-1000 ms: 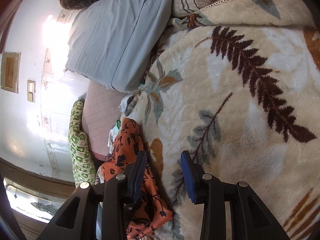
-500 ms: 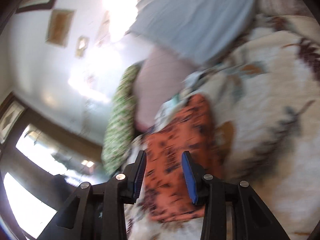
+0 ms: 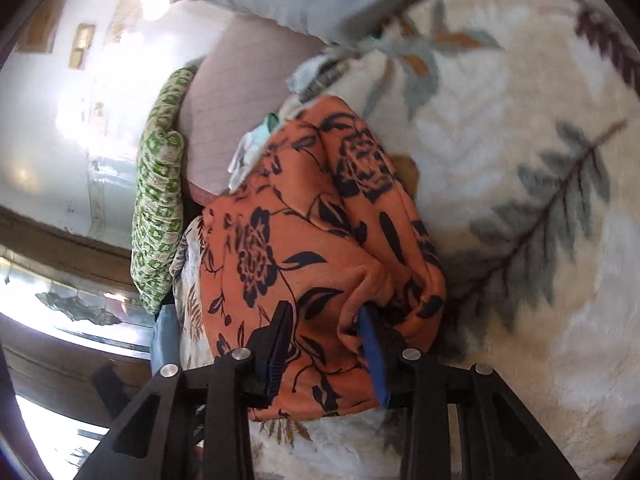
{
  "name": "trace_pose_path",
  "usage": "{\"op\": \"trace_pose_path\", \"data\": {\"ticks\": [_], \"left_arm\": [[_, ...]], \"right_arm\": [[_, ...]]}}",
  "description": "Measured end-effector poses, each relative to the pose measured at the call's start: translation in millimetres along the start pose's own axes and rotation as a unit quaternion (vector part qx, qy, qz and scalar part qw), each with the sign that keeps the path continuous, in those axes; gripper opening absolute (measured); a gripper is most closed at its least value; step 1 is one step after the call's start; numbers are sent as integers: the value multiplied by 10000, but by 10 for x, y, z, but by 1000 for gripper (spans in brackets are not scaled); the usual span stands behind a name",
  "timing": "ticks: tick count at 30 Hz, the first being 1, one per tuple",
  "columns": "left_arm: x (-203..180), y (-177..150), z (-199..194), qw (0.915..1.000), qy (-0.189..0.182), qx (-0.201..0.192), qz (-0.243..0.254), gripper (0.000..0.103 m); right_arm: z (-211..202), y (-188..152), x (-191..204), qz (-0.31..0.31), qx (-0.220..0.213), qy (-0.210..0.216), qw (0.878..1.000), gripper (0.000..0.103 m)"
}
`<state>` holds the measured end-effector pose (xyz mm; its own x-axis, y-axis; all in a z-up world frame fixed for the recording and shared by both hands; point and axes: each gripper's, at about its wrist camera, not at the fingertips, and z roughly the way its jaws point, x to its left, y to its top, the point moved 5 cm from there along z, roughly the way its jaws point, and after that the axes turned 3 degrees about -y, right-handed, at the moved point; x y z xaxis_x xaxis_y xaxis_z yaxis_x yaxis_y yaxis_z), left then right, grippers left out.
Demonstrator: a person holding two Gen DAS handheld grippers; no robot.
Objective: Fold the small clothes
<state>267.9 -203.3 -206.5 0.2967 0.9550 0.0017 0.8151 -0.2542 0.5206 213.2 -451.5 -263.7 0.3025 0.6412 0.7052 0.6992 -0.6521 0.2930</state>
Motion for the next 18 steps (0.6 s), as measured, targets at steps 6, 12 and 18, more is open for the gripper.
{"op": "trace_pose_path", "data": {"ticks": [6,12,18], "left_arm": [[109,574,-94,9988,202,-435,78,83],[136,835,303,9985,467,-275,80,83],[-17,728,625,9988,435,34,204,83]], "right_arm": [[-144,174,225,-379,-640,131,9971,40],[-368,289,409,-691,-1339,411,9877,40],[149,134,419,-711,-231,471,9961,41]]}}
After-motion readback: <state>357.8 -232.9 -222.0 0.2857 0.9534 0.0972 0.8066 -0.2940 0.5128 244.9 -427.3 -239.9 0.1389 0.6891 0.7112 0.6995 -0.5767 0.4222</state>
